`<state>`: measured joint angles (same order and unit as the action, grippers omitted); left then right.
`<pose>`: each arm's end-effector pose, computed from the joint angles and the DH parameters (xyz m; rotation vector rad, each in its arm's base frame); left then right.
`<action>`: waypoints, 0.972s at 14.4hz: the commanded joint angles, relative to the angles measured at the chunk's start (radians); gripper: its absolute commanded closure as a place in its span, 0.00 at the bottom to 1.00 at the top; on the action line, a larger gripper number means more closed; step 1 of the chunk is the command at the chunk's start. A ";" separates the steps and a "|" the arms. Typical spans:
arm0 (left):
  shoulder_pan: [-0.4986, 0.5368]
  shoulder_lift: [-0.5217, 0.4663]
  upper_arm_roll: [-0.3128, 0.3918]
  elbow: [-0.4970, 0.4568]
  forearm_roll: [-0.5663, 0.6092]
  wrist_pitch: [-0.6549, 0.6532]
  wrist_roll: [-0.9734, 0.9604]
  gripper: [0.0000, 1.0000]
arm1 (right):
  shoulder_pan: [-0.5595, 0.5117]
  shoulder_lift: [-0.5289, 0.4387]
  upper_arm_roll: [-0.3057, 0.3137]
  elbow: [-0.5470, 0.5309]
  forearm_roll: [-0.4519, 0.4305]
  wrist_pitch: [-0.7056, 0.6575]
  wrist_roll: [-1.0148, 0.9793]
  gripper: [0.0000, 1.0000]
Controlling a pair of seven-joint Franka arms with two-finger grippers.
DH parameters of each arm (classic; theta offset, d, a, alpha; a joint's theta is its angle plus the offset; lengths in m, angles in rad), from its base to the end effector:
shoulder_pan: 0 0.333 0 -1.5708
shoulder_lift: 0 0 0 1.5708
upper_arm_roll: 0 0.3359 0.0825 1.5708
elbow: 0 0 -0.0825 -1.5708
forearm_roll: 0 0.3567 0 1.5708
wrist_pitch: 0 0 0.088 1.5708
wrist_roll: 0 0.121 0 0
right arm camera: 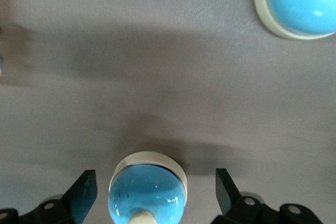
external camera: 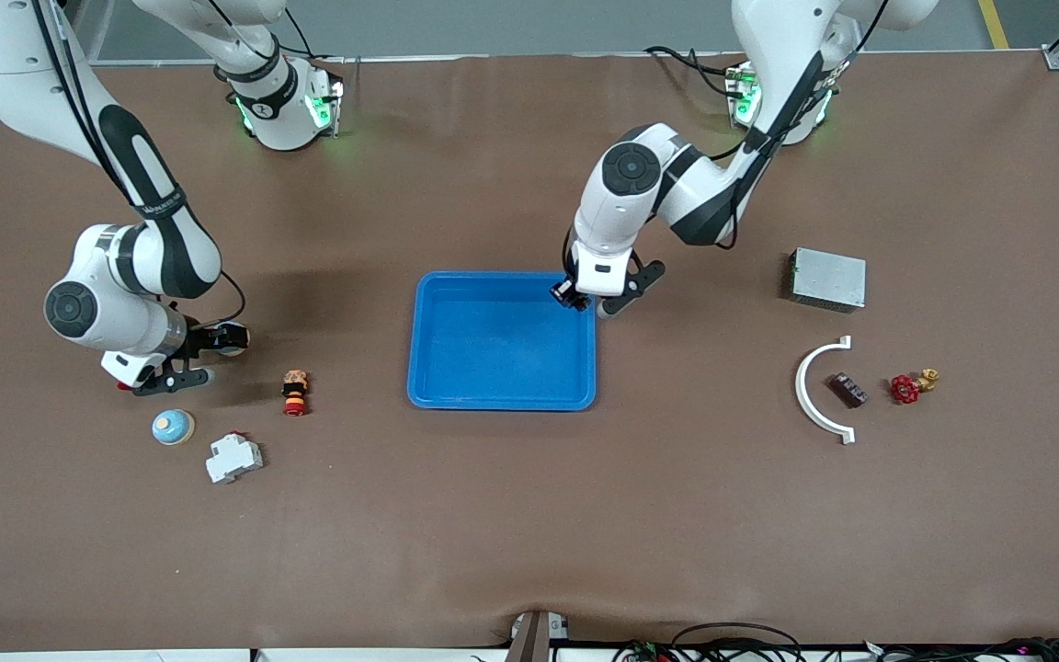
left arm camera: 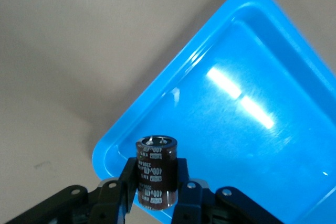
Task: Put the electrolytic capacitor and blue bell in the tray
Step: 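Carry the capacitor into the tray with the left gripper and release it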
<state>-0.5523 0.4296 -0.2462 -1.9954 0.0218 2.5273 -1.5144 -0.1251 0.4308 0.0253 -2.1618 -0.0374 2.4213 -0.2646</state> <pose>0.4329 -0.4325 0.2851 2.8049 1.0657 -0.0495 0.5351 -0.0540 0.2084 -3.0960 -0.3007 0.2654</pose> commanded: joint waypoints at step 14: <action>-0.044 0.221 0.016 0.173 0.067 -0.015 -0.067 0.88 | -0.008 -0.044 0.016 -0.041 -0.006 -0.043 -0.015 0.69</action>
<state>-0.5841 0.6238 -0.2397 -1.8529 0.0594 2.5272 -1.5524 -0.1250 0.4239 0.0299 -2.1935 -0.0381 2.4184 -0.2682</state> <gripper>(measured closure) 0.661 0.326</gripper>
